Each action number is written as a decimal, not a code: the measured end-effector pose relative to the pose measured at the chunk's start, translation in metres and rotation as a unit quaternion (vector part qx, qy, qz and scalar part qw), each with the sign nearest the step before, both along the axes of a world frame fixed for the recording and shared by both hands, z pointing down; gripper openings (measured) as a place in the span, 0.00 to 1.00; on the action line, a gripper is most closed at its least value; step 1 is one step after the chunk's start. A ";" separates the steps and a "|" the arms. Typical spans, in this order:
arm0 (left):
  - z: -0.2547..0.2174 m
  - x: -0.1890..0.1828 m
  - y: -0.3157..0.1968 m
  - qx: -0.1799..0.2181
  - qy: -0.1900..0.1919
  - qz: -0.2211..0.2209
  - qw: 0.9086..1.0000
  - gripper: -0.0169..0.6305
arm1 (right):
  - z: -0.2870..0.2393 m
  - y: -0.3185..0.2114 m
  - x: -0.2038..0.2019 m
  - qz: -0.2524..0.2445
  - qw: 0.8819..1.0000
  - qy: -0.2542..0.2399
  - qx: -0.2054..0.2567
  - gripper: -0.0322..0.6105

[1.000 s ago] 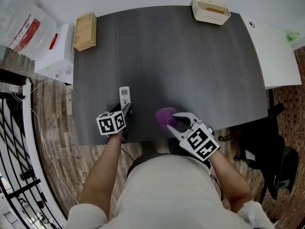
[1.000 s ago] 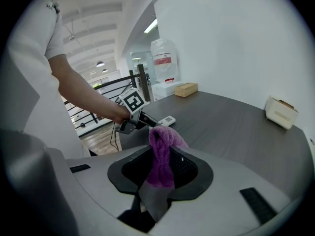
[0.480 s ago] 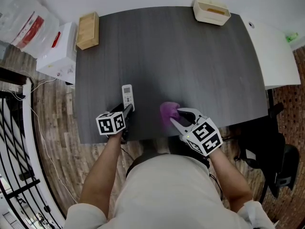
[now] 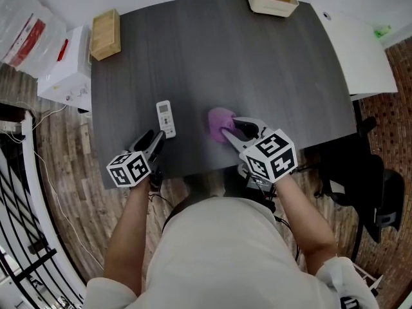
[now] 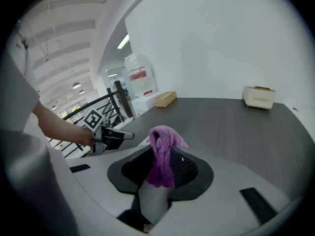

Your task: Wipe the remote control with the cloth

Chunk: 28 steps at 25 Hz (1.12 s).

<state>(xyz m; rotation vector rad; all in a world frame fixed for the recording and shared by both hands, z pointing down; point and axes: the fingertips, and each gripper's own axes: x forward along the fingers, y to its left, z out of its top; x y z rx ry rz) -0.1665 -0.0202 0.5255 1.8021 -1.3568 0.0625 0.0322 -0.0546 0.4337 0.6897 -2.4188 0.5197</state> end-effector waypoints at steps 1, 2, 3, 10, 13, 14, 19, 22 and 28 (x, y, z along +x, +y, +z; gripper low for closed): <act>-0.007 0.003 0.001 0.014 0.015 0.006 1.000 0.34 | -0.001 -0.001 -0.001 0.006 1.000 -0.003 0.000 0.22; -0.014 0.005 0.002 0.027 0.029 0.013 0.999 0.34 | -0.002 -0.003 -0.001 0.013 1.000 -0.006 0.000 0.22; -0.021 0.006 0.003 0.039 0.043 0.019 0.998 0.34 | -0.003 -0.003 -0.002 0.020 1.000 -0.009 0.000 0.22; -0.061 0.010 0.017 0.090 0.102 0.048 0.990 0.24 | -0.010 0.009 -0.006 0.063 0.998 -0.028 0.000 0.22; -0.083 0.016 0.024 0.114 0.128 0.061 0.983 0.22 | -0.018 0.017 -0.009 0.071 0.997 -0.036 0.006 0.22; -0.092 0.019 0.027 0.122 0.135 0.067 0.981 0.21 | -0.021 0.020 -0.009 0.073 0.996 -0.041 0.007 0.22; -0.135 0.038 0.050 0.162 0.164 0.086 0.969 0.20 | -0.041 0.037 -0.005 0.073 0.995 -0.071 0.015 0.22; -0.158 0.048 0.068 0.181 0.178 0.084 0.964 0.20 | -0.055 0.047 0.004 0.079 0.992 -0.101 0.011 0.22; -0.190 0.075 0.114 0.205 0.241 0.056 0.947 0.20 | -0.093 0.073 0.040 0.086 0.984 -0.154 0.007 0.22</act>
